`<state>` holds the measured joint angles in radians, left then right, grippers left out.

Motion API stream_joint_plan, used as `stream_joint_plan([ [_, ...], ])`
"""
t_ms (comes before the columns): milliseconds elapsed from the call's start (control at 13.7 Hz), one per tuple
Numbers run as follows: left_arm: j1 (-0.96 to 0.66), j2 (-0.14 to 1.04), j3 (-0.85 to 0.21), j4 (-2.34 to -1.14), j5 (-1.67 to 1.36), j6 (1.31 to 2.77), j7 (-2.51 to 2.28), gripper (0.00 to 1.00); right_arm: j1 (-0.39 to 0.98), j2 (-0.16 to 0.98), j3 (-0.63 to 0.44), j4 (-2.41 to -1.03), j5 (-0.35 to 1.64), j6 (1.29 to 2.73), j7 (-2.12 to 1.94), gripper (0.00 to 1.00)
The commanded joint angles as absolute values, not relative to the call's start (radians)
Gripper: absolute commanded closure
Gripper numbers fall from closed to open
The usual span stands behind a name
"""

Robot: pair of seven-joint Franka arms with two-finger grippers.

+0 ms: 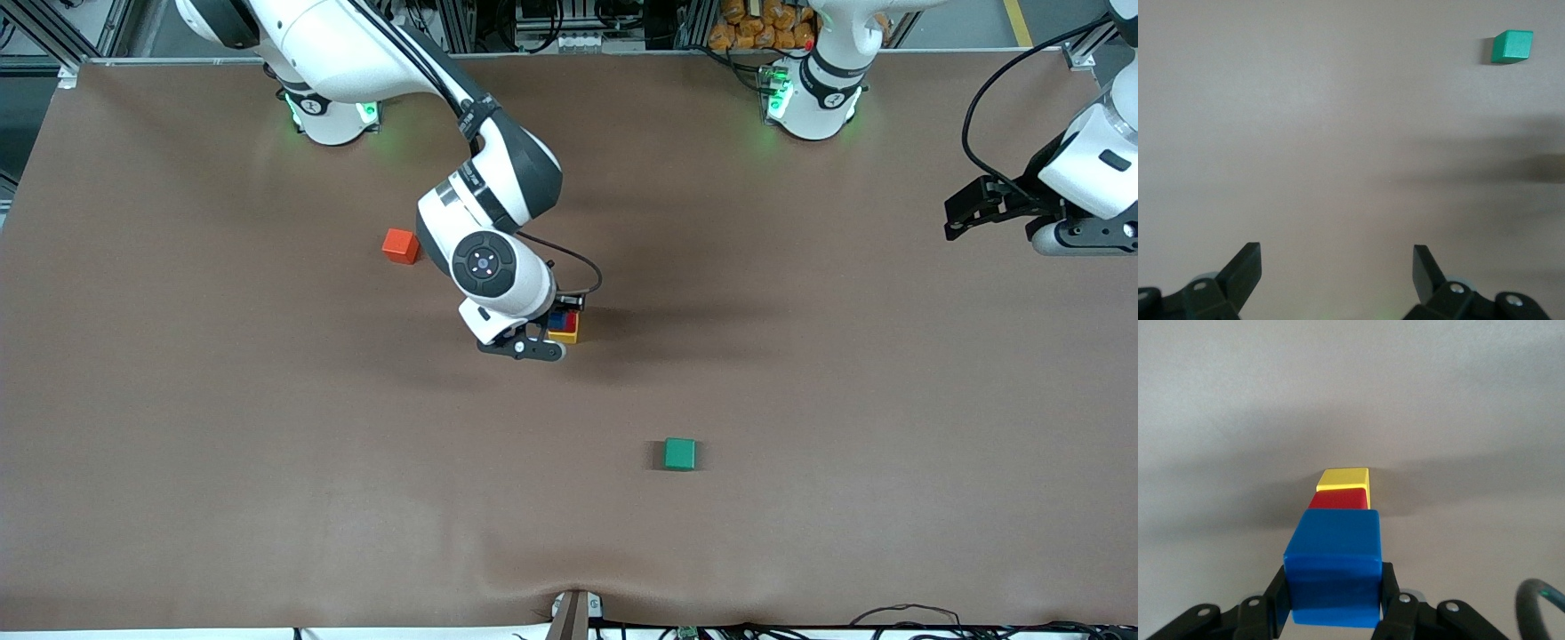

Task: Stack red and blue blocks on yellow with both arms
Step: 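Lower the blue cube onto the red cube and open the right gripper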

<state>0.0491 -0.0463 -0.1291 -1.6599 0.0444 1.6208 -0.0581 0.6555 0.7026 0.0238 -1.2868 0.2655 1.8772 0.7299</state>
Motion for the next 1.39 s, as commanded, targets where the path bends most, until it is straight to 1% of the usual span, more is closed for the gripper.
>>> stream_joint_plan([
  [0, 0.052, -0.072, -0.126, -1.687, 0.025, 1.643, -0.032, 0.0, 0.676, 0.727, 0.012, -1.255, 0.281, 1.867, 0.735, 1.0],
  [511, 0.055, -0.058, -0.124, -1.687, 0.025, 1.684, -0.032, 0.0, 0.696, 0.742, 0.011, -1.253, 0.276, 1.867, 0.718, 1.0],
  [804, 0.055, -0.045, -0.124, -1.687, 0.025, 1.709, -0.032, 0.0, 0.707, 0.761, 0.011, -1.253, 0.272, 1.896, 0.709, 1.0],
  [1315, 0.054, -0.025, -0.124, -1.686, 0.025, 1.73, -0.032, 0.0, 0.703, 0.759, 0.008, -1.252, 0.264, 1.894, 0.709, 0.99],
])
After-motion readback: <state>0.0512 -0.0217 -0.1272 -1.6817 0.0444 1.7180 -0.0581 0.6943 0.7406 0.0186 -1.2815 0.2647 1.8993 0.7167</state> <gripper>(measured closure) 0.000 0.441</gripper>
